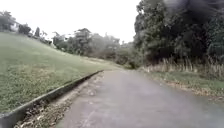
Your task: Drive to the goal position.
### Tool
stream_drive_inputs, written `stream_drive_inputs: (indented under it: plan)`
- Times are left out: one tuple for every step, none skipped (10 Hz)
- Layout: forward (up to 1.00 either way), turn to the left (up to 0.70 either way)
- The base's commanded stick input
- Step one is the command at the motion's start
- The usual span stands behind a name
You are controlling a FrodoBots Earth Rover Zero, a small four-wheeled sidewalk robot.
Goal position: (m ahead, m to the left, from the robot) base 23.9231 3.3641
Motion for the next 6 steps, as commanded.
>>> stream_drive_inputs:
  plan:
    - [0.0, 0.0]
    - [0.02, 0.0]
    - [0.07, 0.0]
    - [0.7, 0.0]
    - [0.7, 0.0]
    - [0.7, 0.0]
